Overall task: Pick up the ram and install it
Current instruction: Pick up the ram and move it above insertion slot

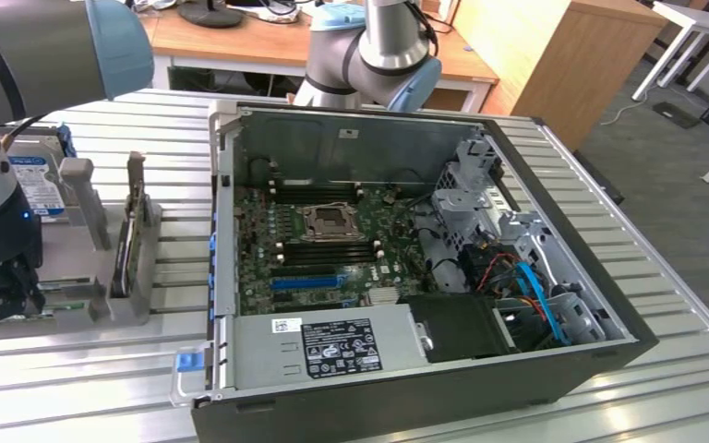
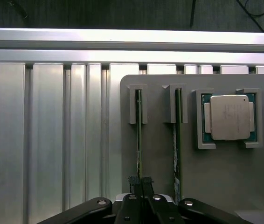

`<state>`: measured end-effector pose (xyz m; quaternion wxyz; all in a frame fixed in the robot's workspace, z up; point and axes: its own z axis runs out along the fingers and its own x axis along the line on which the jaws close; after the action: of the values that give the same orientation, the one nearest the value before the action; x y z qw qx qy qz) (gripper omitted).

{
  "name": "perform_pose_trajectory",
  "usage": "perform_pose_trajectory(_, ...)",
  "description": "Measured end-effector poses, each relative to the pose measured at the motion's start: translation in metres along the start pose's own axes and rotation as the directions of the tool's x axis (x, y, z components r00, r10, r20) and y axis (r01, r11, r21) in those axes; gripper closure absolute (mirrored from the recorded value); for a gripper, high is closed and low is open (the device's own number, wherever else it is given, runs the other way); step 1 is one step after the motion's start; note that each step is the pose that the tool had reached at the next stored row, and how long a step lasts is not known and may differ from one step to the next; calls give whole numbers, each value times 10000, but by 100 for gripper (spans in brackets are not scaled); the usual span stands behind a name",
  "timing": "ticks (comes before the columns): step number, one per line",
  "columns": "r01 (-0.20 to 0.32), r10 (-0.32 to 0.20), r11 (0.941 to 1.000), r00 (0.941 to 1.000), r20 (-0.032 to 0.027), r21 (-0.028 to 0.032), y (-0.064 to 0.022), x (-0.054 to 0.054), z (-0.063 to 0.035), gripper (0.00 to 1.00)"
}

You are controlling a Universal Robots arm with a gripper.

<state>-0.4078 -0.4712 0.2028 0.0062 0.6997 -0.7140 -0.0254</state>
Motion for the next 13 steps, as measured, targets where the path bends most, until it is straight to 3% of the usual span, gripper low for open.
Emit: perform_pose_trajectory(13,4,-4,10000,10000,-9,-2,1,-15,-30,89)
